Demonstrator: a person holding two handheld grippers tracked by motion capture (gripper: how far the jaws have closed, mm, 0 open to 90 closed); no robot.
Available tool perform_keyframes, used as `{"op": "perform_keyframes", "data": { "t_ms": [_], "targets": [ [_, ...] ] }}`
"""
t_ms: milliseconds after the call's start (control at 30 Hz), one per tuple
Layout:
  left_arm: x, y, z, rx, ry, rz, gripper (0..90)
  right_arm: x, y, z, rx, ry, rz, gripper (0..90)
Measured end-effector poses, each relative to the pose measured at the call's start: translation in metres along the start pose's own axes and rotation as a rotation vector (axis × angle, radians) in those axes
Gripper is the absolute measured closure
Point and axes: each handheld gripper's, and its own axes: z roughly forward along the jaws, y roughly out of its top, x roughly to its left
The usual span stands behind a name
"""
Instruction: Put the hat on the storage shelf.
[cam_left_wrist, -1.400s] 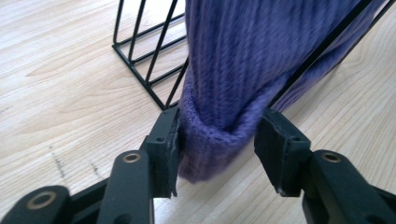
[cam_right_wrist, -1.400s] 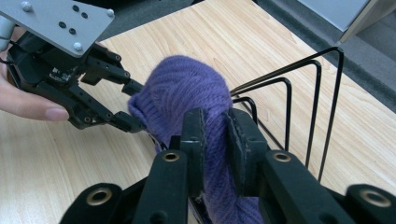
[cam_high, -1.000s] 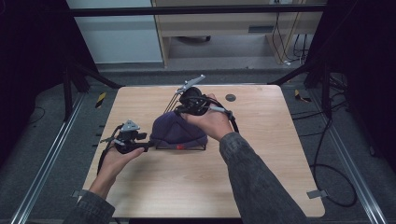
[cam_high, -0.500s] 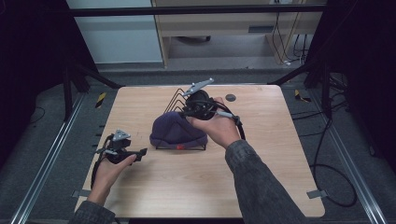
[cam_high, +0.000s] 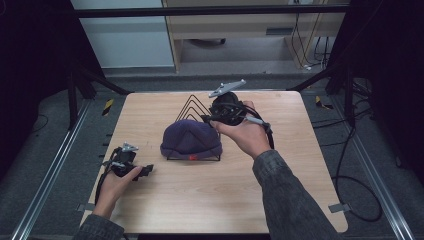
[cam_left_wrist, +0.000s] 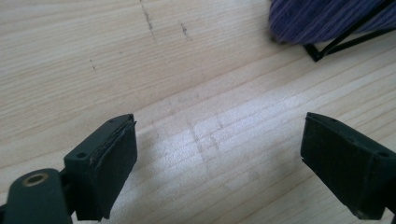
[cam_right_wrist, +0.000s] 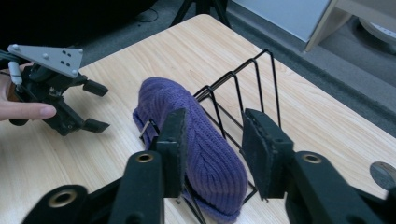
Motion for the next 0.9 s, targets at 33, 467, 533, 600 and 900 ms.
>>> {"op": "perform_keyframes", "data": {
  "t_ms": [33, 467, 533, 600, 900],
  "targets": [
    [0.0, -0.001, 0.001, 0.001, 0.001, -0.004, 9.7, 0.0, 0.0, -0.001, 0.002, -0.003, 0.002, 56.9],
    [-0.002, -0.006, 0.006, 0.012, 0.015, 0.013, 2.0, -0.014, -0.007, -0.024, -0.027, -0.065, 0.052, 26.0],
    [-0.002, -0.006, 0.007, 0.008, 0.017, 0.013, 1.4, -0.019, -0.009, -0.028, -0.021, -0.073, 0.066, 23.1],
    [-0.003, -0.006, 0.007, 0.011, 0.019, 0.015, 0.0, -0.024, -0.013, -0.034, -0.031, -0.084, 0.082, 19.7],
    [-0.004, -0.009, 0.007, -0.009, 0.018, 0.013, 0.0, -0.045, -0.039, -0.051, -0.041, -0.132, 0.147, 12.8]
  ]
}}
